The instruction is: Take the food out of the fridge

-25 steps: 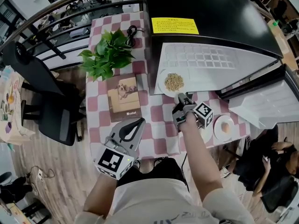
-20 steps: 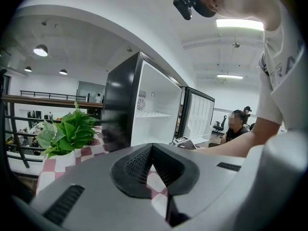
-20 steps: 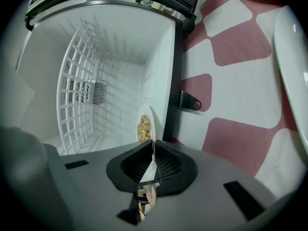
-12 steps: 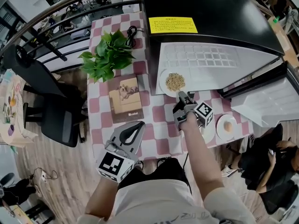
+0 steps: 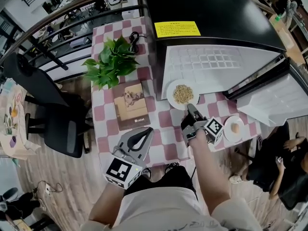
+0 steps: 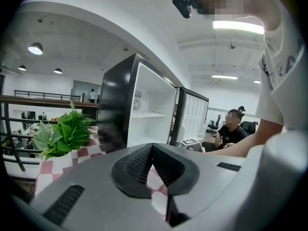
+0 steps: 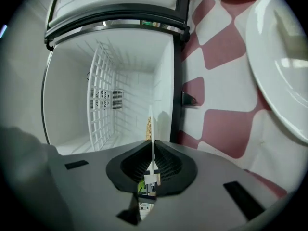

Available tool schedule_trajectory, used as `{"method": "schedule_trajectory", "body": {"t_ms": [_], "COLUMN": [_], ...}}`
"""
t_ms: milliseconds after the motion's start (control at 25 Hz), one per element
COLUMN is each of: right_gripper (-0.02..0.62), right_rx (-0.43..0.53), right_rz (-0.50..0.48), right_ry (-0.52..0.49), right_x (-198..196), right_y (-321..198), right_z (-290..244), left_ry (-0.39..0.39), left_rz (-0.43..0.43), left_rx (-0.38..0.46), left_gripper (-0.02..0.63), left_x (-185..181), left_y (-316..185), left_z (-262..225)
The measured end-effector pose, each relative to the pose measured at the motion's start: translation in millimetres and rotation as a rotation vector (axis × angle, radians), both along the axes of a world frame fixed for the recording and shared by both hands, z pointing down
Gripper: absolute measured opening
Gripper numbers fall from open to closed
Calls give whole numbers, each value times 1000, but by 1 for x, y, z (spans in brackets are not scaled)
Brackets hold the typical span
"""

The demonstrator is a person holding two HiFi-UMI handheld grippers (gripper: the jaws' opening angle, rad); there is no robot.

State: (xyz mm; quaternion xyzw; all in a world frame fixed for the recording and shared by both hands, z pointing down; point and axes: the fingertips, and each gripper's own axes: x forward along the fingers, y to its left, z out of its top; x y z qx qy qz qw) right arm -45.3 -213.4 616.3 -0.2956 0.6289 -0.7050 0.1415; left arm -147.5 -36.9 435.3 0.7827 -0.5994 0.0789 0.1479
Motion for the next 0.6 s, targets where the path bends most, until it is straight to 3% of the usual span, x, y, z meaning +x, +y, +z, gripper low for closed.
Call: {"method": "schedule_trajectory", "body": {"t_ms": [360, 600], "right_gripper": [32, 32], "right_rx": [43, -2], "right_rz": [-17, 11], "right_ry": [32, 71], "right_x": [36, 65], "right_y": [68, 117], "right_z": [-7, 20], "left_ry": [6, 16], "left_rz": [108, 195], "left_rx": [10, 9], "left_gripper": [2, 2], "left_x": [13, 28], "left_y": [9, 12], "left_z": [-8, -9]}}
